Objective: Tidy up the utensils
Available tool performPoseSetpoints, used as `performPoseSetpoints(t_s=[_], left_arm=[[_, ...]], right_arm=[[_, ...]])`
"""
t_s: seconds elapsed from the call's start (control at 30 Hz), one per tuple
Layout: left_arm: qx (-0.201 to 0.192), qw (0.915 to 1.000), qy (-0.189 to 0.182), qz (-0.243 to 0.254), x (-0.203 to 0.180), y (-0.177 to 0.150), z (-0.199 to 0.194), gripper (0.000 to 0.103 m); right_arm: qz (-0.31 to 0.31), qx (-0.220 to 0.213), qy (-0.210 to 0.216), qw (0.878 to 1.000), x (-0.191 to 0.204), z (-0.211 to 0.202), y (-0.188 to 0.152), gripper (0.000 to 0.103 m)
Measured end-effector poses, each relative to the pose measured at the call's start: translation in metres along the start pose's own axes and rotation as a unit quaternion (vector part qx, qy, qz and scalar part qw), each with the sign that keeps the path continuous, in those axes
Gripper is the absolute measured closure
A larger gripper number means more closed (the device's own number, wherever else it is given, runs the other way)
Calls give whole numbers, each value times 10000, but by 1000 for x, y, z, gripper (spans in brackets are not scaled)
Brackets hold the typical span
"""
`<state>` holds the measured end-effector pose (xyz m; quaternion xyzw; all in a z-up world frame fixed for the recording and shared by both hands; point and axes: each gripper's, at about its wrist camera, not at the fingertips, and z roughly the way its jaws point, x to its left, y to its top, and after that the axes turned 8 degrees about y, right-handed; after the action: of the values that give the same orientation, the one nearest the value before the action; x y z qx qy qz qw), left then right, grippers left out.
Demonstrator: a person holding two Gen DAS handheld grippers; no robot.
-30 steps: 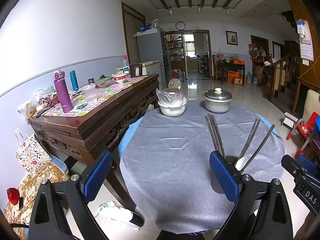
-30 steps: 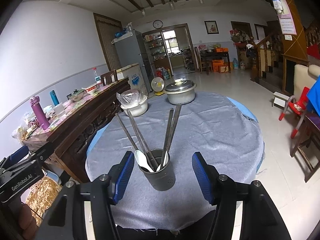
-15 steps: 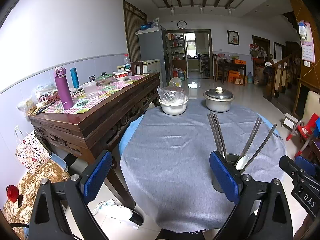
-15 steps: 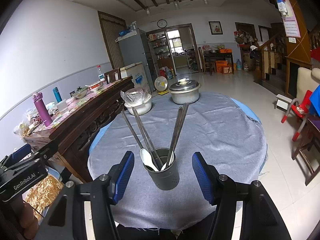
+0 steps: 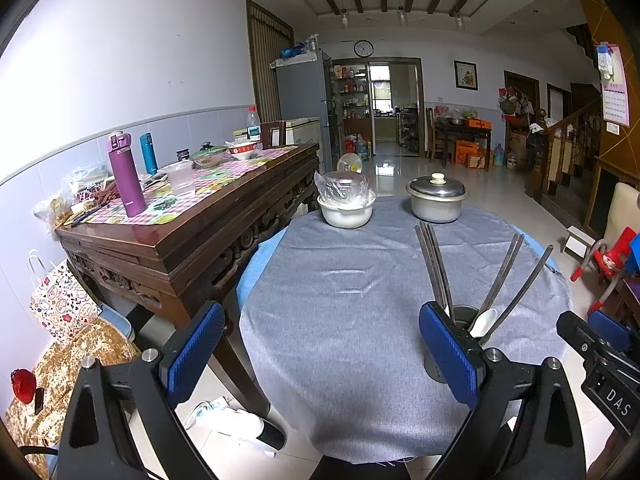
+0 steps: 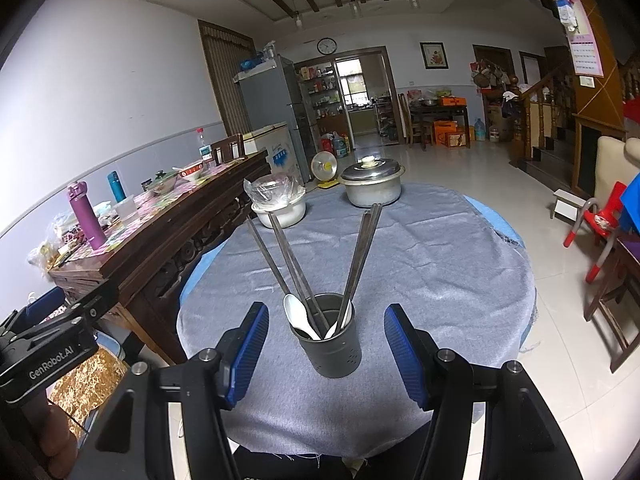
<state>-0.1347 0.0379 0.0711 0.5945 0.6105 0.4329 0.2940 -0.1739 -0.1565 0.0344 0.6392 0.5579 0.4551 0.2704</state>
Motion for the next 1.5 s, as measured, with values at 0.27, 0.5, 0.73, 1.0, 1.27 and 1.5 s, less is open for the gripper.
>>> performPoseSetpoints(t_s=[0.27,0.5,0.73,1.0,1.27,1.5], left_arm=[[6,10000,7,-20,2,-4,1,5],[48,10000,-4,-48,4,-6,3,5],[51,10000,-3,-60,6,-6,4,5],[51,10000,2,-57,6,-6,4,5],[58,10000,-9,-41,4,-9,5,5],[76,10000,-19,-27,1,-11,5,5]], right_arm=[[-2,7,-5,10000,1,1,0,39],[-39,17,-5,10000,4,-1,-2,39],[-44,17,-6,10000,4,-1,-1,39],[-61,6,1,10000,5,-1,-1,39],[-72,37,8,10000,5,-2,-1,39],[-72,82,34,9999,4,1,-1,39]])
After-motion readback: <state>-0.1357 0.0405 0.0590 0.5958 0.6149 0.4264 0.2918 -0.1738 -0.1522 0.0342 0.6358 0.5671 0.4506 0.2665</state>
